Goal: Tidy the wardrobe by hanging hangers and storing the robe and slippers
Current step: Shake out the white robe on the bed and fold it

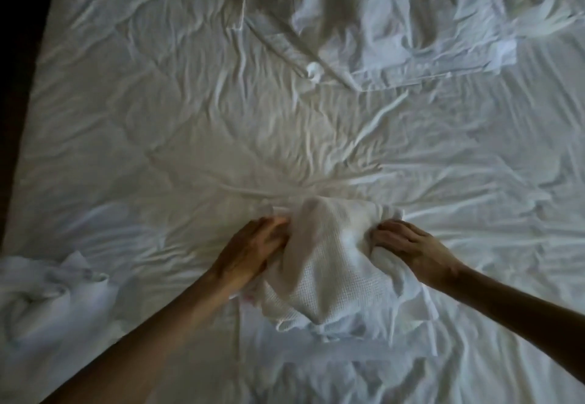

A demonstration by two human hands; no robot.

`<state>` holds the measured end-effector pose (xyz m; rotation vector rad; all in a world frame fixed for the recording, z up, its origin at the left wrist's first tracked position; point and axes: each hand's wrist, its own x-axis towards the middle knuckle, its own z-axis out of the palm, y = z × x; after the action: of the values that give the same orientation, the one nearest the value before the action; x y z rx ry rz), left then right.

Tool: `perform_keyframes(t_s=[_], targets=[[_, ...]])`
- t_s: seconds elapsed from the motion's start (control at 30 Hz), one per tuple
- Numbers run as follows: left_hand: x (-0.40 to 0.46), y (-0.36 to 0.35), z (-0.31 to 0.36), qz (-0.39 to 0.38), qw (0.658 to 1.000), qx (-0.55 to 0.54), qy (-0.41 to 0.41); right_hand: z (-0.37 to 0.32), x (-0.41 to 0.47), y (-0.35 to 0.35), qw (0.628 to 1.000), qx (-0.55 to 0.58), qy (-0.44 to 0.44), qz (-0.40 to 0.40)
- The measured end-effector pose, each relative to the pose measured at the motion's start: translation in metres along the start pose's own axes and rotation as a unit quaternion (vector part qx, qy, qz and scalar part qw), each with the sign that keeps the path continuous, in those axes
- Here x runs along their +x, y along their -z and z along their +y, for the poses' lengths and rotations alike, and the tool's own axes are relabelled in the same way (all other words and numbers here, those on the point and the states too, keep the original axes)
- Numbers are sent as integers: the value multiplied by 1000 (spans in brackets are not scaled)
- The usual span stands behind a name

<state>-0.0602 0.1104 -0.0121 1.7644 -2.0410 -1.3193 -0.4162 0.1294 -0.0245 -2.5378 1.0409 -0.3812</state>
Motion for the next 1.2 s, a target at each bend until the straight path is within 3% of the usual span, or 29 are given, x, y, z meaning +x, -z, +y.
perform_keyframes(t_s=[0.07, 0.1, 0.2, 0.27, 0.37, 0.43, 0.53, 0.7, 0.87, 1.07, 1.2], targets=[[-5, -10, -2, 35, 999, -28, 12, -5, -4, 3, 998, 37, -25, -45], [-5, -8, 0, 59, 989, -118, 63, -4, -6, 6, 998, 37, -24, -53], [2, 1, 31, 35, 927, -310, 209, -11, -7, 24, 990, 100, -65, -81], [-1, -8, 47, 16, 918, -306, 253, -25, -2, 35, 965, 199, -163, -47], [-7, -35, 50, 35, 941, -162, 296, -39, 7, 45, 873, 332, -357, 26], [-7, -47, 47, 36, 947, -83, 307, -45, 11, 39, 844, 302, -438, 68], [-5, -55, 45, 50, 938, -114, 322, -42, 6, 8, 804, 250, -539, 31], [-9, -57, 38, 109, 939, -173, 276, -30, 1, -13, 810, 258, -527, 11], [-15, -52, 58, 142, 933, -218, 248, -34, 15, 5, 796, 365, -481, 46], [-14, -43, 46, 84, 931, -273, 228, -50, 12, 14, 717, 472, -512, 30], [-17, -41, 34, 77, 915, -325, 227, -57, 15, 10, 724, 464, -508, 54]])
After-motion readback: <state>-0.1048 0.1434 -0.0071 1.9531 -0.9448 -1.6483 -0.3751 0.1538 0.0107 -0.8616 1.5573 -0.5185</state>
